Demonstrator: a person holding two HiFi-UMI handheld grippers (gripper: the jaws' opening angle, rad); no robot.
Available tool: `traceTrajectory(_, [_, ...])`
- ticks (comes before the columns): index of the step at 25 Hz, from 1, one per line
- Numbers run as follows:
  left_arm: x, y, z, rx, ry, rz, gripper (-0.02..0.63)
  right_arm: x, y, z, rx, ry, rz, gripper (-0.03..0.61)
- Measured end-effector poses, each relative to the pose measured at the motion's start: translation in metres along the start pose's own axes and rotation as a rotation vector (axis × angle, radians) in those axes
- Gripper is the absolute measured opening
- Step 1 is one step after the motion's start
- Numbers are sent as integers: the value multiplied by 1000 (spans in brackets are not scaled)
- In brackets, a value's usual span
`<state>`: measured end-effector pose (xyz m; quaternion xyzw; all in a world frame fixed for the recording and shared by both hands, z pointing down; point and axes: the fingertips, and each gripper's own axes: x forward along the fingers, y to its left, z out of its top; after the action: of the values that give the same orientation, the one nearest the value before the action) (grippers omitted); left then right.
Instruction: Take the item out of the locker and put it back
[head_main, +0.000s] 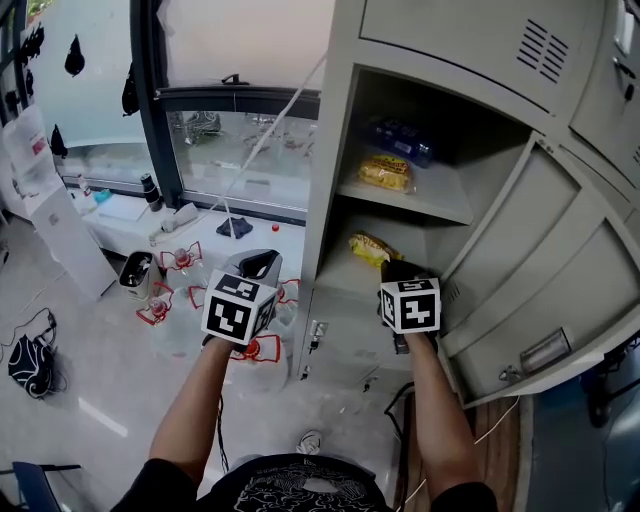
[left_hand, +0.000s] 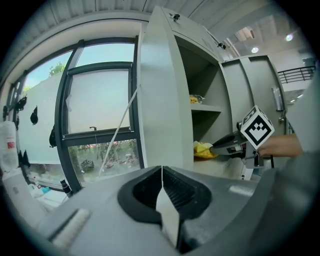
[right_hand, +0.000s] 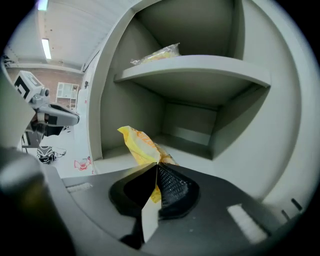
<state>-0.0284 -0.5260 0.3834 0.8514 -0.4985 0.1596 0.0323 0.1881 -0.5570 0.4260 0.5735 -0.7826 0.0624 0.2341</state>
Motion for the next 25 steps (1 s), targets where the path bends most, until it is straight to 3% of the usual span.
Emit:
traceTrajectory(17, [-73, -26, -3, 12, -23, -58, 19, -95, 48, 10, 50, -73, -26, 25])
traceTrajectory(25, [-122, -11, -28, -19, -8, -7, 19, -121, 99, 12, 53, -114, 29, 25])
